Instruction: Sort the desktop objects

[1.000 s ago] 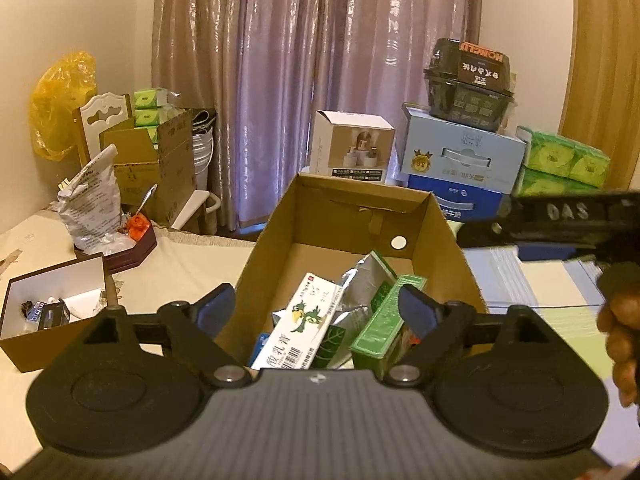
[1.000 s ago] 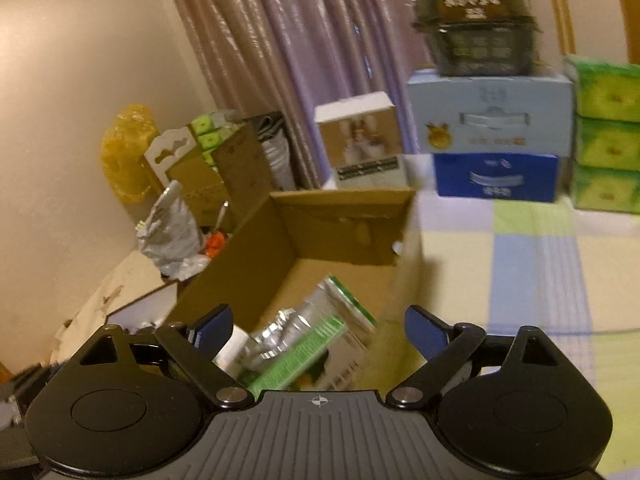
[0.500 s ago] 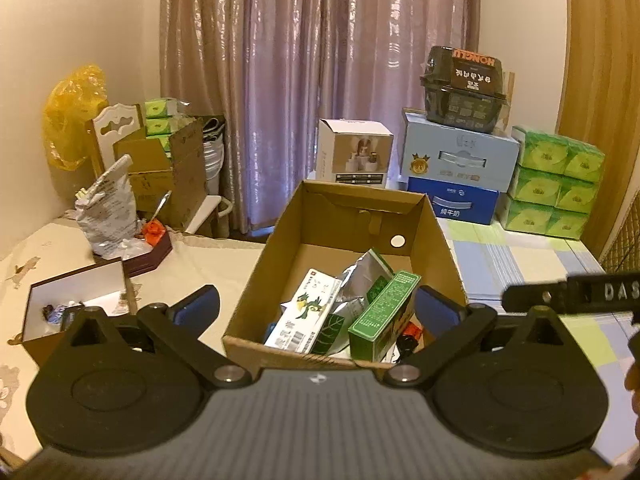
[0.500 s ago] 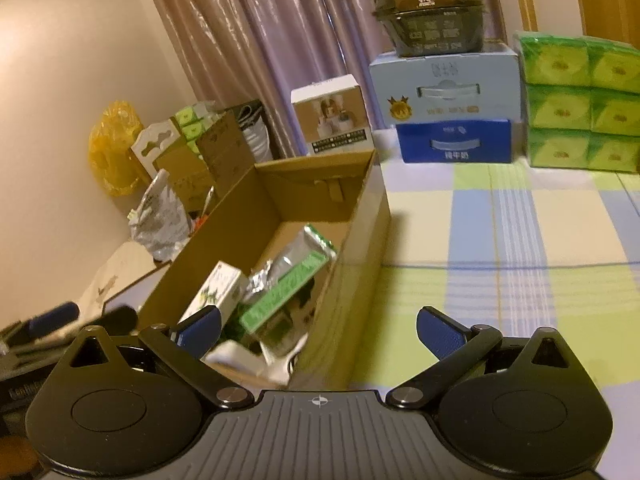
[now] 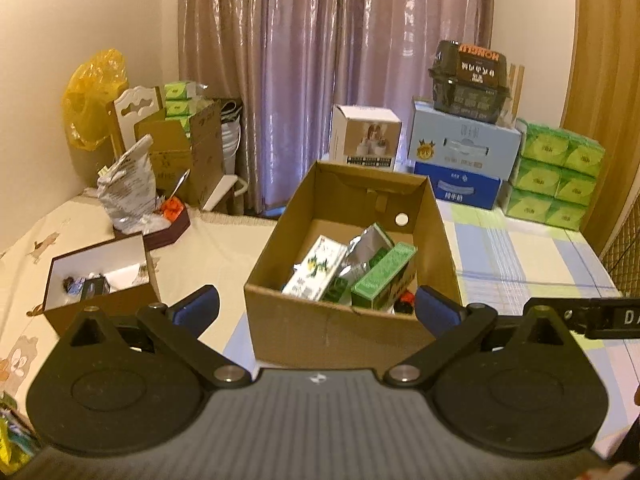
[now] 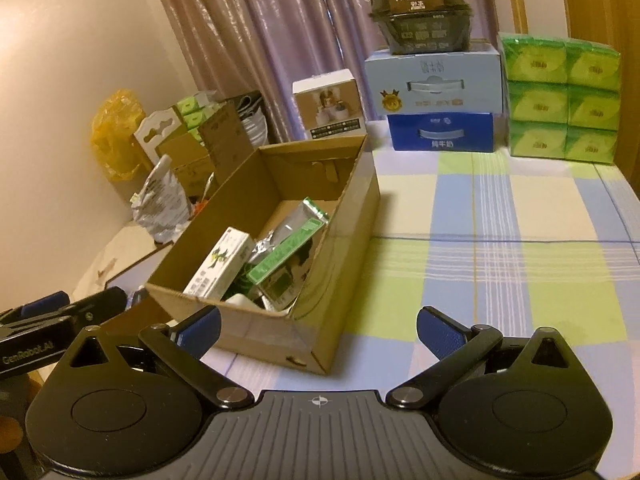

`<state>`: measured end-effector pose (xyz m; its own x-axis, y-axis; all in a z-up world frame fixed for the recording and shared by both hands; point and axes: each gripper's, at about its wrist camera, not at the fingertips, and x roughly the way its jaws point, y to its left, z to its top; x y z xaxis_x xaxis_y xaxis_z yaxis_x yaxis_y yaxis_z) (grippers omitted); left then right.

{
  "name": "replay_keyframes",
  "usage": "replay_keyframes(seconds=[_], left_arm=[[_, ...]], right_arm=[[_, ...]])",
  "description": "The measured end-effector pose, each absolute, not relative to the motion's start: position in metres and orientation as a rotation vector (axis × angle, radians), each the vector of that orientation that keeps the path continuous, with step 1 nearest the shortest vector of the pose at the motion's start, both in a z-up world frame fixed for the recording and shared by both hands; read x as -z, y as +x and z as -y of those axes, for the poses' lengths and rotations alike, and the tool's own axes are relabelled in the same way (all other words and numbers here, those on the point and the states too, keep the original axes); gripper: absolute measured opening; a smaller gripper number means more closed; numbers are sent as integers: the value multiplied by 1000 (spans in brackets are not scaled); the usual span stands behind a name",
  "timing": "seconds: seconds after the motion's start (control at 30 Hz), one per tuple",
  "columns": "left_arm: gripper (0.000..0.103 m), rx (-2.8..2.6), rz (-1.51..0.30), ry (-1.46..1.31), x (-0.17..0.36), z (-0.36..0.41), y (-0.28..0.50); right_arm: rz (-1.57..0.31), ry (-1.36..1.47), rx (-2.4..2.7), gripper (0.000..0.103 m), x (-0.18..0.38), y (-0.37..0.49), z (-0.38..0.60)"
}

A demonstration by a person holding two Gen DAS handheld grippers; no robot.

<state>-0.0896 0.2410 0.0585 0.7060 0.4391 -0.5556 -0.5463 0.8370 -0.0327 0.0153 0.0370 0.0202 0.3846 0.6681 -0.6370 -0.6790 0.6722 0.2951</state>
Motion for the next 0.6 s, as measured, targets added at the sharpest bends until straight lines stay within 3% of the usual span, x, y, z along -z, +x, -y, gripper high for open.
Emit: replay_keyframes(seconds=[0.6], left_arm=[[102, -570, -673, -262, -63, -223, -124]], right_arm=[[-850, -50, -861, 101, -26, -17, -19]])
